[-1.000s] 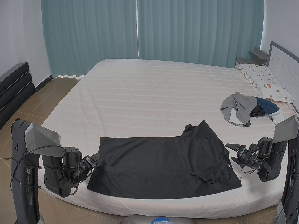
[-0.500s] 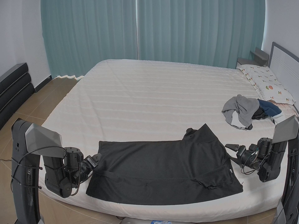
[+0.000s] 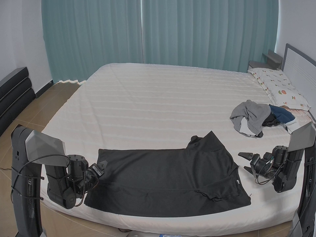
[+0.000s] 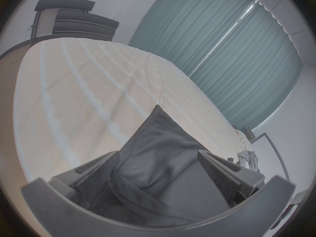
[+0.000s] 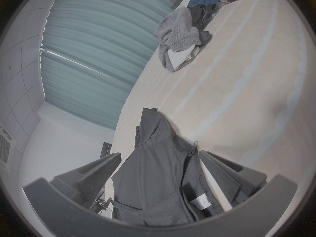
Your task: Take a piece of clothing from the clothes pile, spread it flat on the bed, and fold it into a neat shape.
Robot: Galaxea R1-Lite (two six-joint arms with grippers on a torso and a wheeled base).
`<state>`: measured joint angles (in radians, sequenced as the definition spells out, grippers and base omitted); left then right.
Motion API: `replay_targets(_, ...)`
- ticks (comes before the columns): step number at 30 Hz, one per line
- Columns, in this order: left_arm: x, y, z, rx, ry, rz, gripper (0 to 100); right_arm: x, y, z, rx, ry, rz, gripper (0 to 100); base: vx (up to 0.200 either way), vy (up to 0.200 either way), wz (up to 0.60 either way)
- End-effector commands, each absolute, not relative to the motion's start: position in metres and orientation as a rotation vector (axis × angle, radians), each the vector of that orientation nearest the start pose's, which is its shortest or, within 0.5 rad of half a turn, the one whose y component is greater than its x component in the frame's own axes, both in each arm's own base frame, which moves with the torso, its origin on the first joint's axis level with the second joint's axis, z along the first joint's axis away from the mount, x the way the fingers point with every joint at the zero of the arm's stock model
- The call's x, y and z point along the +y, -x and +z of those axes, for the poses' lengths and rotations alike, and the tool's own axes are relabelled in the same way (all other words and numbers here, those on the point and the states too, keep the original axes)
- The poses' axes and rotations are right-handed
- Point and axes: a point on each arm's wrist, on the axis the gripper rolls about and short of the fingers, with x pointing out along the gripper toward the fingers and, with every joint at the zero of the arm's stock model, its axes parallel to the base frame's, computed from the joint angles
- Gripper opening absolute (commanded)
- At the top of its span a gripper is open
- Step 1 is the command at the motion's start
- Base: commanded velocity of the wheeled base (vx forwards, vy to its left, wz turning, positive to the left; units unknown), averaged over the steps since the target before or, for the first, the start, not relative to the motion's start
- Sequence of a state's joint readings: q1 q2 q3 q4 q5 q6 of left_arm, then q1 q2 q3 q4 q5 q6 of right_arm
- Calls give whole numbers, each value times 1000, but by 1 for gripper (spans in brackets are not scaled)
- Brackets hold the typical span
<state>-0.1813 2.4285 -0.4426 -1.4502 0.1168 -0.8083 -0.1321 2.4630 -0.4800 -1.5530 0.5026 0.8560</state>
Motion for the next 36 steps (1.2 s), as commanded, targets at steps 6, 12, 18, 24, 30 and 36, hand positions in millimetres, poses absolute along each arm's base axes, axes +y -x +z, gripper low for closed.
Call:
replay_targets(6, -39, -323, -12, 392, 726, 144, 100, -32, -323, -42, 534, -965, 175, 100, 0, 0, 0)
replay_targets(12, -30, -352, -3, 354, 642, 145, 100, -31, -322, -43, 536, -965, 172, 100, 0, 0, 0)
replay_targets(18, -16, -391, 5, 425, 633, 116, 100, -29, -322, -46, 546, -943, 179, 100, 0, 0, 0)
replay_targets(24, 3, -424, 3, 553, 695, -9, 100, -28, -322, -48, 547, -914, 186, 100, 0, 0, 0)
replay_targets(30, 7, -455, -20, 551, 698, -4, 100, -28, -321, -48, 548, -914, 185, 100, 0, 0, 0)
replay_targets(36, 5, -464, -44, 569, 695, -1, 100, -25, -321, -50, 557, -913, 187, 100, 0, 0, 0)
